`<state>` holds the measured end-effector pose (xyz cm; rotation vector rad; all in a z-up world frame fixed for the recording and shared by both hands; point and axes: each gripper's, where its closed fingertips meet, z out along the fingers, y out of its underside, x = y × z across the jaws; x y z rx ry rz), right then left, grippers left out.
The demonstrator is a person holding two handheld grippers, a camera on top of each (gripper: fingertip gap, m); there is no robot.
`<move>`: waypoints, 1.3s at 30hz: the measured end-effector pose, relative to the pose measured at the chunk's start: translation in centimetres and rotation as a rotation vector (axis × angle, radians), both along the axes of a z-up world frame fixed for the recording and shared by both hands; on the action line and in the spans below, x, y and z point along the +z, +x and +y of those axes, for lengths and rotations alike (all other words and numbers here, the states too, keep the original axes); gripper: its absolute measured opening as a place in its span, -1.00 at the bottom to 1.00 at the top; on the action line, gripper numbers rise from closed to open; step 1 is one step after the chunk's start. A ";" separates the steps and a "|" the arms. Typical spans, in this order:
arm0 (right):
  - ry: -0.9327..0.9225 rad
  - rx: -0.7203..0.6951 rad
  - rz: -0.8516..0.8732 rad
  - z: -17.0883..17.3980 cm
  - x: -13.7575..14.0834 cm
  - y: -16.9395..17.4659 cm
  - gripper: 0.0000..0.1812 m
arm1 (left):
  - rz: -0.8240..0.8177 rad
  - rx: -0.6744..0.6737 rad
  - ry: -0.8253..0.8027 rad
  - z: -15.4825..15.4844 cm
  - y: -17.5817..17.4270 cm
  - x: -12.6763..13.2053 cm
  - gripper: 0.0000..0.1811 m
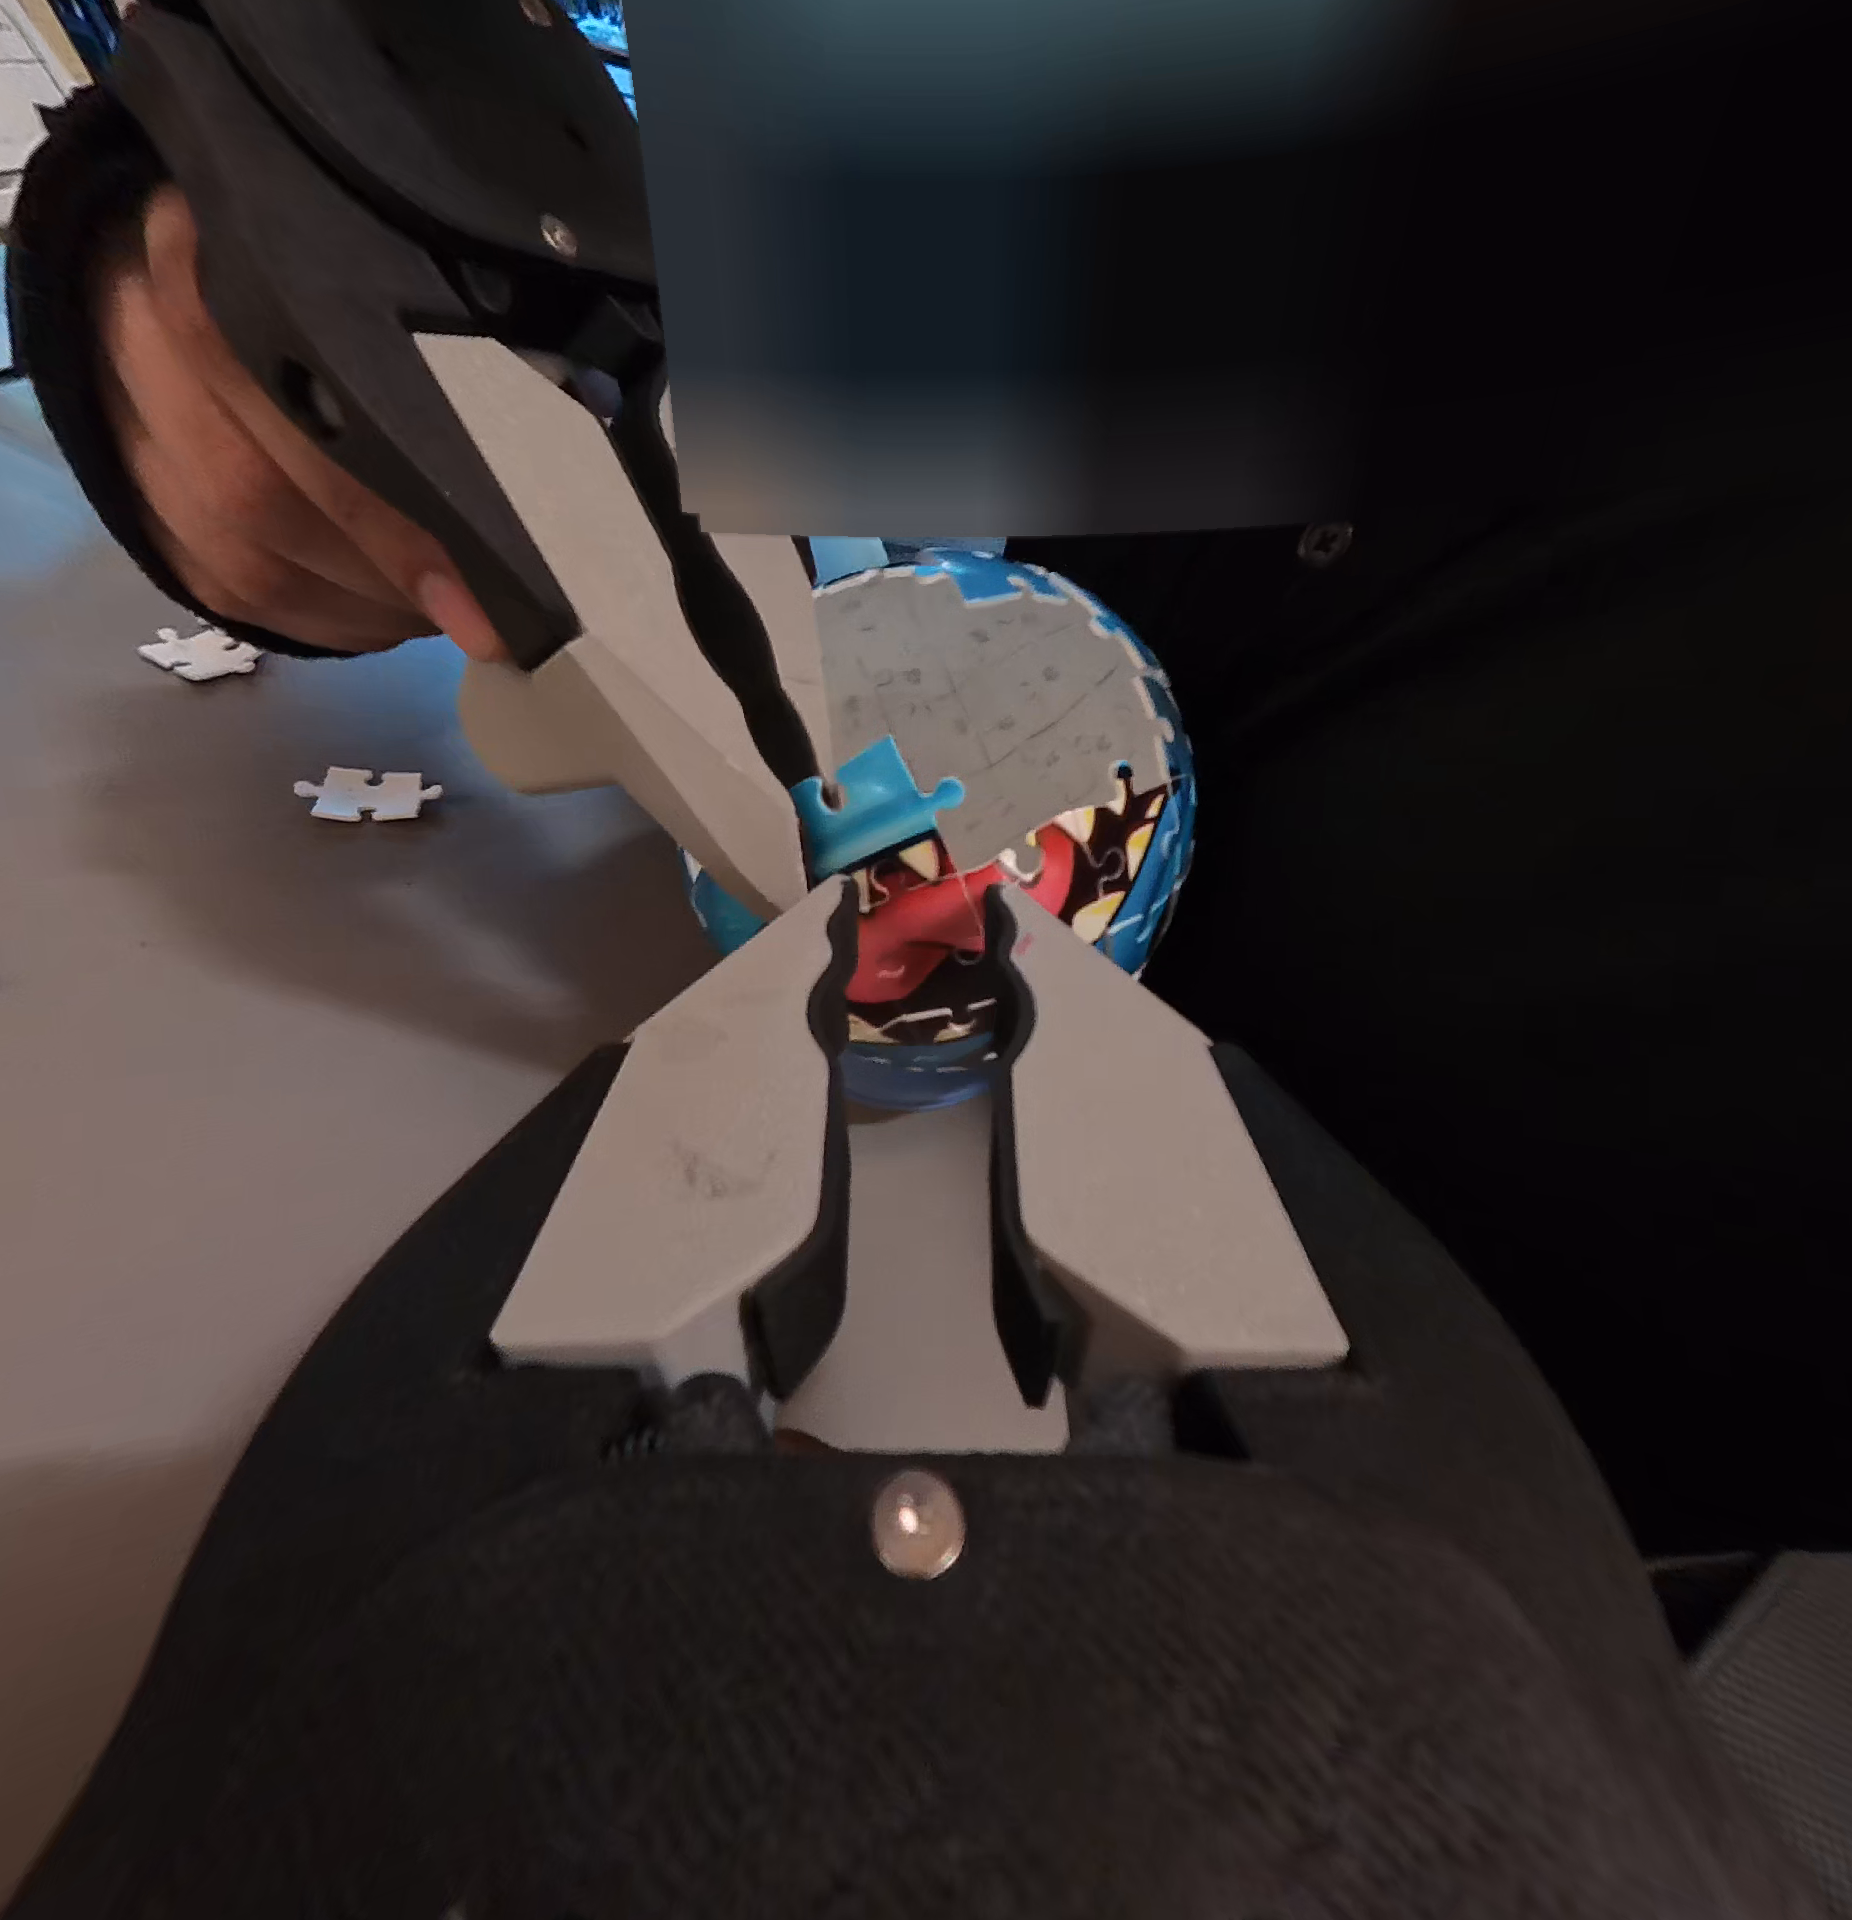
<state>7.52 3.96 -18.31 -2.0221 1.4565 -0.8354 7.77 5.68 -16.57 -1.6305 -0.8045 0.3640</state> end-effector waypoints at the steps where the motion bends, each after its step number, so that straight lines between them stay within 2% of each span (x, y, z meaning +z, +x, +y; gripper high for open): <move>1: -0.006 -0.003 0.003 0.0 0.0 0.1 -0.97 | 0.001 0.001 0.004 0.0 0.0 0.1 -0.76; 25: -0.140 0.063 0.031 0.4 -0.3 0.5 -0.99 | 0.002 0.004 -0.015 0.4 0.5 0.1 -0.75; 39: -0.146 0.081 0.031 0.6 -0.5 0.8 -0.98 | 0.007 0.017 -0.035 0.8 0.7 0.3 -0.73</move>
